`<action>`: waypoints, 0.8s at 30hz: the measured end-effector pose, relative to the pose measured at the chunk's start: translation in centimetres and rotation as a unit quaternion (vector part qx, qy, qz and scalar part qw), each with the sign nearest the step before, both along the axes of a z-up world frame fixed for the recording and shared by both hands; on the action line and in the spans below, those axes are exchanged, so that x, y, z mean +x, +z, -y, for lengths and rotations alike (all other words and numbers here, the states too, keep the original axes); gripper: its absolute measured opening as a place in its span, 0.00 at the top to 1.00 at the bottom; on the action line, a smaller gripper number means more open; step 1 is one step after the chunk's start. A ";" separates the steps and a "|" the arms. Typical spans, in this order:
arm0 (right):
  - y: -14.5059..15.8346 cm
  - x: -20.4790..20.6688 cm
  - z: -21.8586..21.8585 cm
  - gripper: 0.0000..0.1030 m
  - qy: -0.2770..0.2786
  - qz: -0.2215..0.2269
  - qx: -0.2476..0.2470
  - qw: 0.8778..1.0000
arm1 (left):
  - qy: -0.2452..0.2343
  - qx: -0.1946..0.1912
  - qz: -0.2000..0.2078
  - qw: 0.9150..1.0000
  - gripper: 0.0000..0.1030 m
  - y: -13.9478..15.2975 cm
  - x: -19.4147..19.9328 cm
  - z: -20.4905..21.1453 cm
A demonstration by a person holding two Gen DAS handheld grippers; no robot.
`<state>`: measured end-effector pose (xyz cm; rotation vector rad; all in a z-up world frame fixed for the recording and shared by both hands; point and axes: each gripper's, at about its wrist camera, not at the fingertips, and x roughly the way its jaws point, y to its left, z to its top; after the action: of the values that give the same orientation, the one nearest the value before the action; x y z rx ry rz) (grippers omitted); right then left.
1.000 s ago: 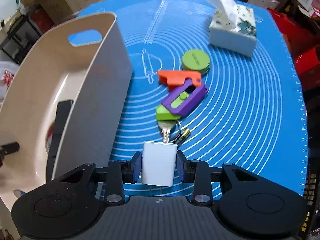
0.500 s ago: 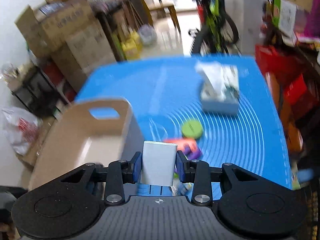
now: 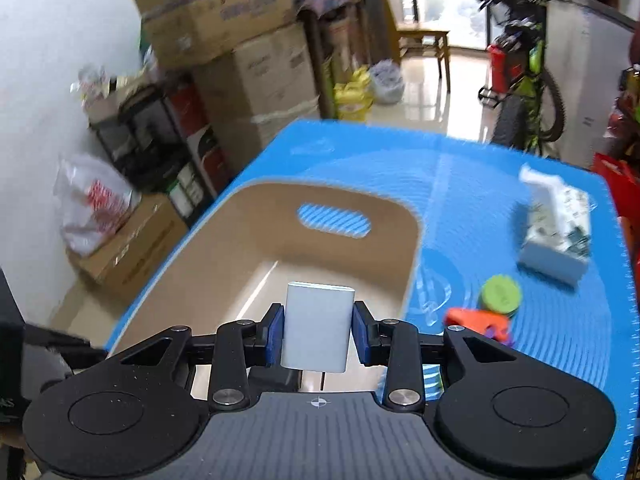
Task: Organize rigid objects
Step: 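Carry the charger into the basket and open the right gripper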
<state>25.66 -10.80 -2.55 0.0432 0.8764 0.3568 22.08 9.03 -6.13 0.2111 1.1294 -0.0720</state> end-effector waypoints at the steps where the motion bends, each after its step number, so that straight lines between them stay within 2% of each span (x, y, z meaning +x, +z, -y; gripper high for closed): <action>1: -0.5 0.0 -0.6 0.59 0.005 -0.008 -0.007 1.000 | -0.001 0.000 0.000 1.000 0.90 0.0 0.0 0.0; 8: -4.7 -0.3 -3.9 0.58 0.040 -0.060 -0.062 0.995 | -0.002 0.002 0.001 1.000 0.90 0.0 0.0 0.1; 11: -5.0 -1.1 -4.8 0.58 0.058 -0.037 -0.105 0.992 | -0.002 0.003 0.001 1.000 0.90 0.0 0.0 0.2; 15: -5.1 -1.6 -4.8 0.56 0.058 -0.037 -0.121 0.990 | -0.002 0.002 0.001 1.000 0.90 0.0 0.0 0.2; 17: -4.9 -1.6 -4.6 0.51 0.062 -0.038 -0.117 0.990 | -0.002 0.003 0.001 1.000 0.90 0.0 0.0 0.2; 20: -4.7 -1.4 -4.3 0.50 0.067 -0.046 -0.103 0.991 | -0.001 0.002 0.001 1.000 0.90 0.0 0.0 0.2; 24: -3.2 -0.8 -2.3 0.50 0.065 -0.037 -0.054 0.996 | -0.002 0.000 0.001 1.000 0.90 0.0 0.0 0.2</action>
<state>24.88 -8.49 -5.75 -0.1011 0.9725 0.4316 22.04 8.83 -6.12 0.2130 1.1272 -0.0745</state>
